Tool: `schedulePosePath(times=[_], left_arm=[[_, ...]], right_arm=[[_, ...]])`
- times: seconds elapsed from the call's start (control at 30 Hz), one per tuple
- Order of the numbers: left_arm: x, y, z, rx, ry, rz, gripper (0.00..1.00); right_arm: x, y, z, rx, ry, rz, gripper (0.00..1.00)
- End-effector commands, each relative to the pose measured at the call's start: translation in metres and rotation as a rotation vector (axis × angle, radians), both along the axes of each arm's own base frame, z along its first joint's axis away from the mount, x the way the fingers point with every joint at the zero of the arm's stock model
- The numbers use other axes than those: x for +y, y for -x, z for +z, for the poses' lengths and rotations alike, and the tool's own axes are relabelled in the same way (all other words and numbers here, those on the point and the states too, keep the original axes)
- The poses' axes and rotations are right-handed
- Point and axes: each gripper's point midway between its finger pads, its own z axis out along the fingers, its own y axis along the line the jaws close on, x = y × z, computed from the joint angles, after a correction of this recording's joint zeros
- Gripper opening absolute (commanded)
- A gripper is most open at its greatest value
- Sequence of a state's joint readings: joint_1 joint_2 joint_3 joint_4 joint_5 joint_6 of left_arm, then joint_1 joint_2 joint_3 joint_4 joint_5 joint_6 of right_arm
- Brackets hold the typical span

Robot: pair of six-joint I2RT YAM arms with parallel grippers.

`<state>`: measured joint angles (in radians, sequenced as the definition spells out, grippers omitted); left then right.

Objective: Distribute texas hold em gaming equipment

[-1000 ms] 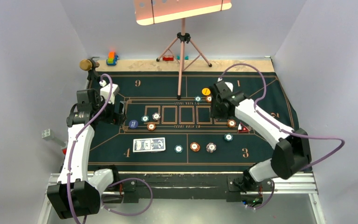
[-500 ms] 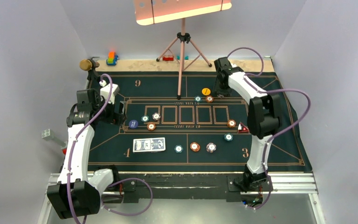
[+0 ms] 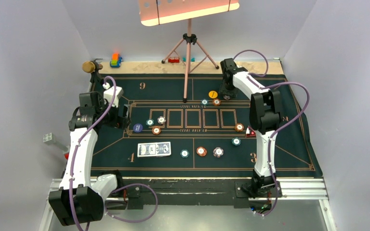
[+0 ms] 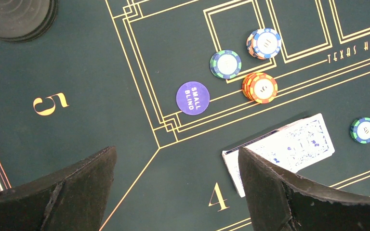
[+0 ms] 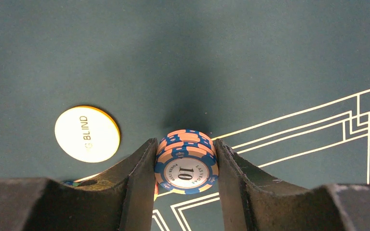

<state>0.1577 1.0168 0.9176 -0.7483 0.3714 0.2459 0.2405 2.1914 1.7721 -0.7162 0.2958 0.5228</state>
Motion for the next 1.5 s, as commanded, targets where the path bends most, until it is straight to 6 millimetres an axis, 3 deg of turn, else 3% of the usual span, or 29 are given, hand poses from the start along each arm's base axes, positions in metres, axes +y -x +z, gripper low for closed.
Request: schedulePosePath(times=[0.0, 0.23, 0.4, 0.53, 0.67, 0.77, 0.97, 1.1, 1.2, 1.33, 1.47], left_arm=[[0.0, -0.004, 0.003, -0.031, 0.006, -0.01, 1.0], [0.001, -0.004, 0.003, -0.032, 0.003, -0.008, 1.0], [0.0, -0.004, 0.004, -0.034, 0.005, -0.008, 1.0], [0.0, -0.003, 0.004, -0.037, 0.006, -0.009, 1.0], [0.0, -0.003, 0.004, -0.036, 0.004, -0.009, 1.0], [0.0, -0.003, 0.005, -0.04, 0.005, -0.01, 1.0], [0.0, -0.003, 0.004, -0.038, 0.005, -0.01, 1.0], [0.001, -0.003, 0.005, -0.04, 0.001, -0.008, 1.0], [0.001, -0.003, 0.005, -0.041, 0.0, -0.008, 1.0], [-0.001, -0.002, 0.005, -0.04, 0.005, -0.015, 1.0], [-0.001, -0.003, 0.006, -0.043, 0.006, -0.013, 1.0]], right_arm=[[0.007, -0.02, 0.014, -0.067, -0.041, 0.003, 0.01], [0.007, -0.014, 0.002, -0.035, -0.045, 0.004, 0.12], [0.006, -0.008, -0.004, -0.016, -0.035, 0.002, 0.42], [0.005, -0.007, -0.004, -0.012, -0.03, 0.007, 0.55], [0.005, -0.013, 0.009, -0.037, -0.026, 0.021, 0.65], [0.003, -0.017, 0.028, -0.06, -0.012, 0.021, 0.66], [0.004, -0.016, 0.101, -0.199, -0.026, 0.031, 0.68], [0.019, 0.014, 0.135, -0.252, -0.056, 0.069, 0.69], [0.04, 0.054, 0.147, -0.282, -0.071, 0.13, 0.8], [0.073, 0.121, 0.132, -0.248, -0.116, 0.232, 0.88], [0.077, 0.183, 0.104, -0.164, -0.115, 0.27, 0.91]])
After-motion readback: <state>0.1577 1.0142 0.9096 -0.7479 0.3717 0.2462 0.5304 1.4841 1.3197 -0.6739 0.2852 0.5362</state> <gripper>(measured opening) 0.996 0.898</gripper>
